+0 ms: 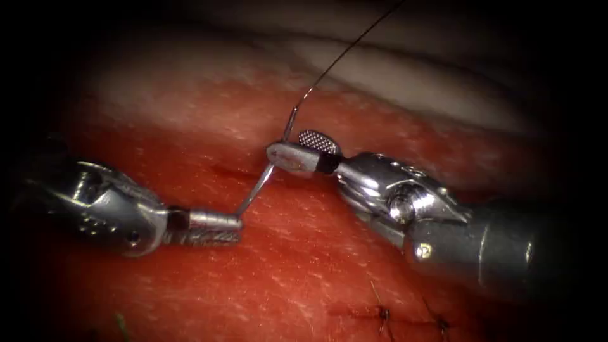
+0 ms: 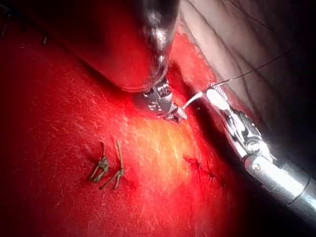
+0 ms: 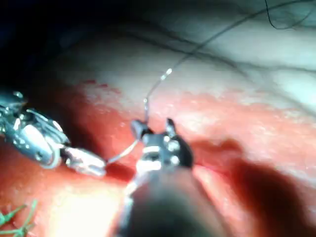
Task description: Wound Closure
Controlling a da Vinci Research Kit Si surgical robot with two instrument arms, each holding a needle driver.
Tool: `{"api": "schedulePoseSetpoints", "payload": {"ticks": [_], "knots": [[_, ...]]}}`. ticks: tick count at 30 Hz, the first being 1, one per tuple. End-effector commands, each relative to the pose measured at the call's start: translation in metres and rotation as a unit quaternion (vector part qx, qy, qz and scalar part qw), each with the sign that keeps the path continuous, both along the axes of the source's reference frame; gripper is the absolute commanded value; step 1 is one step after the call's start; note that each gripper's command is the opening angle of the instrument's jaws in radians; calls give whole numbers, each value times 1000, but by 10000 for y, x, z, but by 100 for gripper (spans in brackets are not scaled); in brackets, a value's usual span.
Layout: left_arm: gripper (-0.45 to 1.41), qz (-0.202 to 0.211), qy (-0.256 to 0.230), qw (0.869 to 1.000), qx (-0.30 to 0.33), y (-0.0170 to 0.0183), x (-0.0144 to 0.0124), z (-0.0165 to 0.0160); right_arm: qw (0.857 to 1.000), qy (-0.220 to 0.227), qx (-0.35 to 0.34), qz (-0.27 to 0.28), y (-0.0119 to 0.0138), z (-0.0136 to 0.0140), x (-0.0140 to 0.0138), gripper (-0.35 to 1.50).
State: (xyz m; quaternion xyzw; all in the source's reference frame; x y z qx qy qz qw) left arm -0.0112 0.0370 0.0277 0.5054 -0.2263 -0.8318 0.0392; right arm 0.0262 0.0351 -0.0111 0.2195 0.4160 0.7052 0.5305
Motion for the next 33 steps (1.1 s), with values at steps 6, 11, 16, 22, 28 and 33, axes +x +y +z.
{"api": "schedulePoseSetpoints", "payload": {"ticks": [6, 11, 16, 22, 28, 33], "knots": [[-35, 2, -2, 1000, 2, -5, -7, 6, 1000, 21, 15, 1, 3, 4, 21, 49], [-35, 3, -3, 1000, 2, -6, -7, 6, 999, 27, 23, 8, 3, 5, 23, 41], [-35, 4, -3, 1000, 1, -6, -9, 7, 999, 33, 21, 13, 5, 4, 26, 39], [-35, 4, -4, 1000, 2, -7, -8, 5, 997, 41, 64, 30, 3, 3, 26, -35], [41, 0, -44, 997, 57, 0, -11, 6, 997, 33, 66, 32, 2, 4, 26, -35], [64, 42, -68, 988, 135, 1, -20, 3, 997, 31, 57, 28, 3, 5, 25, -35]]}}
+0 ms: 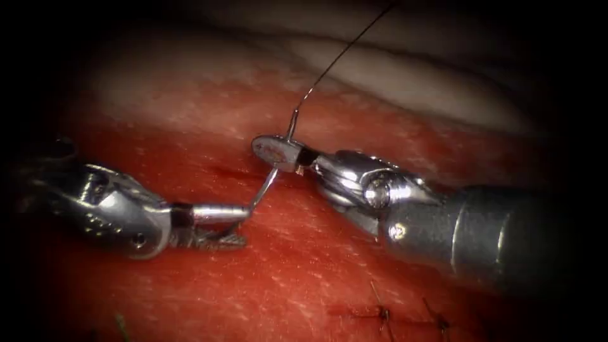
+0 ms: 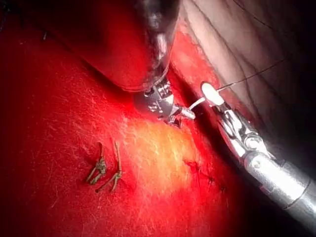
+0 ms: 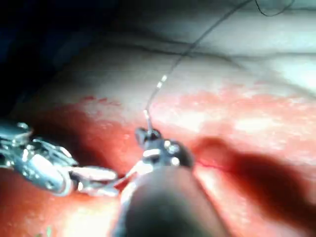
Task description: Wound Closure
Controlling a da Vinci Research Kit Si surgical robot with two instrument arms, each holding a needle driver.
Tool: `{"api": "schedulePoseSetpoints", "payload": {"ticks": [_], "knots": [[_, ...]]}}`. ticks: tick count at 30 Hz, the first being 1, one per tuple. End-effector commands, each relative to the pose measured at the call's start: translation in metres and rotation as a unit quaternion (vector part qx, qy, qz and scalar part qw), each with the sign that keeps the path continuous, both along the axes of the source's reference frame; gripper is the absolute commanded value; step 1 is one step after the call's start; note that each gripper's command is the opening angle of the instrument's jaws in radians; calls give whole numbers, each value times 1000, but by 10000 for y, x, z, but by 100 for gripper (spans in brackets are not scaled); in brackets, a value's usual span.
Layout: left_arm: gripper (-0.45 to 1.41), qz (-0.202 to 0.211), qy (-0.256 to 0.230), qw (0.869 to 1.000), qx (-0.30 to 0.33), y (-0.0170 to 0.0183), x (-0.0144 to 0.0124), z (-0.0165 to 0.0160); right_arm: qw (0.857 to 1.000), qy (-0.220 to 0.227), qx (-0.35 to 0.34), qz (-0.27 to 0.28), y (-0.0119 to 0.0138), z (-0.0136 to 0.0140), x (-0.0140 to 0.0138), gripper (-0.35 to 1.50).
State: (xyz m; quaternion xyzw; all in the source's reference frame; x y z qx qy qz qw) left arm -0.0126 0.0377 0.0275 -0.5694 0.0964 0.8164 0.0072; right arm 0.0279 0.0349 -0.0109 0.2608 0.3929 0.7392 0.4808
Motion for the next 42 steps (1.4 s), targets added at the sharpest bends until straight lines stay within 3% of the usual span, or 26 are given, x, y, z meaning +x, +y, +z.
{"api": "schedulePoseSetpoints", "payload": {"ticks": [1, 2, 10, 14, 23, 25, 28, 30, 31, 33, 34, 37, 39, 40, 42], "knots": [[64, 0, -1, 1000, 5, -6, -5, 5, 1000, 1, -6, -2, 5, 3, 8, -35], [78, 5, -25, 998, 52, -2, -10, -1, 1000, 2, -14, -3, 7, 4, 6, -35], [78, 51, -82, 984, 151, -11, -19, -24, 1000, -1, -24, -9, 8, 4, 4, -35], [78, 74, -104, 973, 191, -7, -4, -35, 998, -10, -58, -30, 11, 2, -4, -35], [78, 75, -94, 962, 246, 0, 27, -42, 985, -27, -150, -84, 38, 0, -35, -35], [78, 77, -101, 955, 267, 13, 35, -44, 963, -27, -230, -138, 47, 6, -38, -35], [78, 53, -88, 959, 264, 28, 38, -36, 940, 2, -287, -184, 58, 15, -39, -35], [78, 31, -82, 955, 283, 35, 39, -29, 915, -9, -339, -217, 65, 19, -39, -35], [72, 23, -78, 955, 284, 38, 39, -25, 900, -12, -366, -236, 72, 21, -39, -35], [54, 6, -70, 955, 289, 44, 41, -10, 886, -15, -395, -244, 88, 27, -39, -35], [13, 5, -63, 955, 288, 48, 44, -1, 875, -15, -412, -253, 93, 31, -40, -35], [-18, -15, -38, 957, 286, 54, 43, 16, 853, -18, -448, -267, 97, 34, -43, -35], [-24, -20, -26, 959, 282, 54, 42, 22, 847, -19, -459, -268, 98, 34, -44, -35], [-35, -29, 10, 960, 279, 51, 32, 44, 831, -20, -488, -264, 101, 35, -44, -35], [-35, -10, 17, 960, 280, 43, 19, 66, 824, -20, -501, -264, 104, 37, -43, -35]]}}
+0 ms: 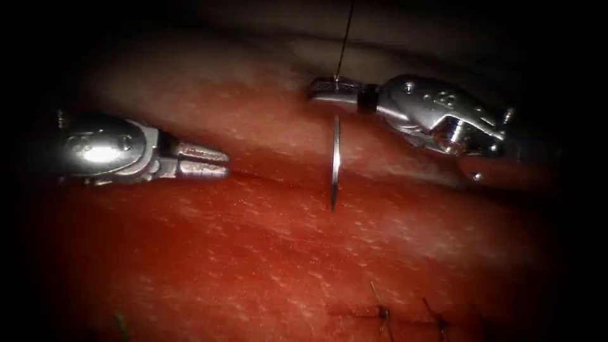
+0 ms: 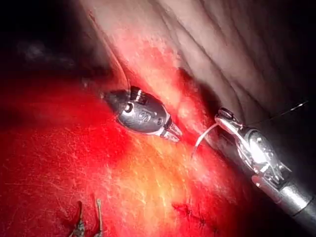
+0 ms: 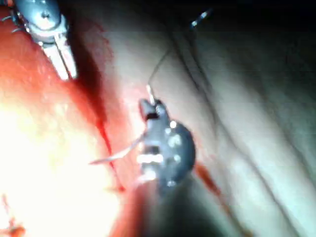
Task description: Wound Closure
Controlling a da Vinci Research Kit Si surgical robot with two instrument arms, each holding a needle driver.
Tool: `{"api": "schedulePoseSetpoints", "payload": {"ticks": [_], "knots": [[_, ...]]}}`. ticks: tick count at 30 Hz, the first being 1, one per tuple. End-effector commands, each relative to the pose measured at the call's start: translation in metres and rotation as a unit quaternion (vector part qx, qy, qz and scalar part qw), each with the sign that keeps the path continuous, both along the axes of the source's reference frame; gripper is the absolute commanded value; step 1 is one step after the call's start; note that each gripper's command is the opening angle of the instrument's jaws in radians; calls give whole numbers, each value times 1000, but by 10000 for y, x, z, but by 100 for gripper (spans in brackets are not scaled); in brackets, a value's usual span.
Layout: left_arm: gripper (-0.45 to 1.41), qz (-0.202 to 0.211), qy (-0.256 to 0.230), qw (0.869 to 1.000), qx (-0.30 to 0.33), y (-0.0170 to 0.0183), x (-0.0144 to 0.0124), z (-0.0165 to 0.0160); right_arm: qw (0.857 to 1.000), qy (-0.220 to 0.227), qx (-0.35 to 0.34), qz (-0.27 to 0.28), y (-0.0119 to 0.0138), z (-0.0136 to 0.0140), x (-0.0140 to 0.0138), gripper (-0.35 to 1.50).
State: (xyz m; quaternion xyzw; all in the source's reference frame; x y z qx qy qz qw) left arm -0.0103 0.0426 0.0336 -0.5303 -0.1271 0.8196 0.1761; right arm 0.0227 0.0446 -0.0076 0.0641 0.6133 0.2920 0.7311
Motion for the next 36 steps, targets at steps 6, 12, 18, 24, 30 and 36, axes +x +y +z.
{"api": "schedulePoseSetpoints", "payload": {"ticks": [6, 12, 18, 24, 30, 36], "knots": [[-35, 14, 50, 998, 20, -30, -28, 54, 1000, 6, -21, 15, 15, 10, 18, -35], [-35, 32, 83, 996, 24, -45, -27, 72, 998, -11, -63, 18, 16, 14, 43, -35], [-35, 42, 107, 993, 34, -64, -23, 89, 992, -16, -126, 2, 10, 26, 74, -35], [-31, 48, 121, 990, 45, -72, -15, 111, 977, -9, -213, -12, 6, 29, 97, -35], [-29, 50, 136, 988, 60, -79, -8, 129, 964, -14, -264, -11, 6, 29, 106, -35], [-27, 54, 143, 986, 70, -87, 2, 140, 958, -13, -287, -5, 1, 31, 115, -35]]}}
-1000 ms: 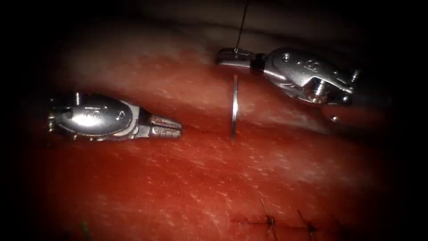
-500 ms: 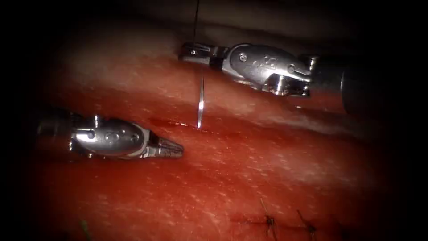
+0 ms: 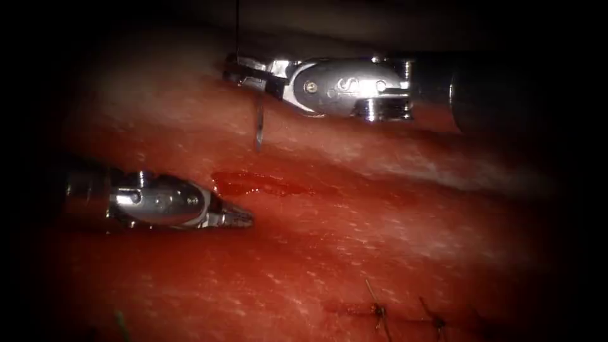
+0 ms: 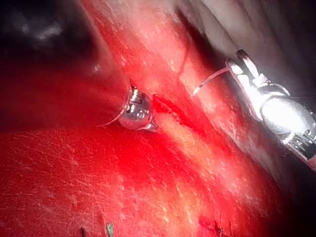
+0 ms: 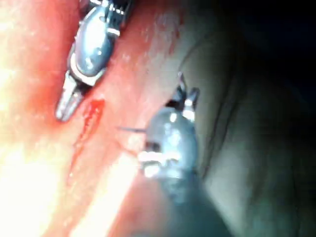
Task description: Wound Closure
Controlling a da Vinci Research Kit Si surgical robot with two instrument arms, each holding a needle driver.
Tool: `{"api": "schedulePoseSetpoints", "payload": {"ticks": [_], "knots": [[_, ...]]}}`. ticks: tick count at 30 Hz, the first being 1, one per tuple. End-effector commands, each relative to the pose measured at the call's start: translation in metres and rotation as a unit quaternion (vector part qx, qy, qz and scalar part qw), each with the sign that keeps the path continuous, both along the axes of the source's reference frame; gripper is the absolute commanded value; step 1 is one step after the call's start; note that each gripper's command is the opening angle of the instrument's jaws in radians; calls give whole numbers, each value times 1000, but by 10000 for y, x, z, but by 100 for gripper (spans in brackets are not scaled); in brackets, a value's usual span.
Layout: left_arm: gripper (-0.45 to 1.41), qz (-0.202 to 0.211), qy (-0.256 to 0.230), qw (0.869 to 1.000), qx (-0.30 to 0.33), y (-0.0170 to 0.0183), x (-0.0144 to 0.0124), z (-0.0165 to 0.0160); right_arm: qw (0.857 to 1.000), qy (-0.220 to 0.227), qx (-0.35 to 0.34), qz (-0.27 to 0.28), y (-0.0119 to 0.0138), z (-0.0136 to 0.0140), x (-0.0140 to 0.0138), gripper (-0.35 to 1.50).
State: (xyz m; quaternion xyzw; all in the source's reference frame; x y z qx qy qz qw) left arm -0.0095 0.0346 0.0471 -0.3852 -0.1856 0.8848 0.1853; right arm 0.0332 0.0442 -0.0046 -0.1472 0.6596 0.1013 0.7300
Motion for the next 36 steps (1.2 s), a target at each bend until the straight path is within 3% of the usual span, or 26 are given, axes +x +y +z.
{"api": "schedulePoseSetpoints", "payload": {"ticks": [1, 13, 18, 36], "knots": [[-25, 1, -1, 1000, 0, -7, -4, 7, 1000, 3, -3, 2, 2, 2, 14, -35], [-25, 1, -3, 1000, 5, -5, -4, -6, 999, -7, -54, -6, -13, 28, 23, -35], [-25, 1, -3, 1000, 5, -4, -4, -6, 998, -3, -60, 3, -13, 27, 25, -35], [-28, 2, -4, 1000, 6, -2, -2, -6, 999, 9, -27, 18, -19, 30, 36, -35]]}}
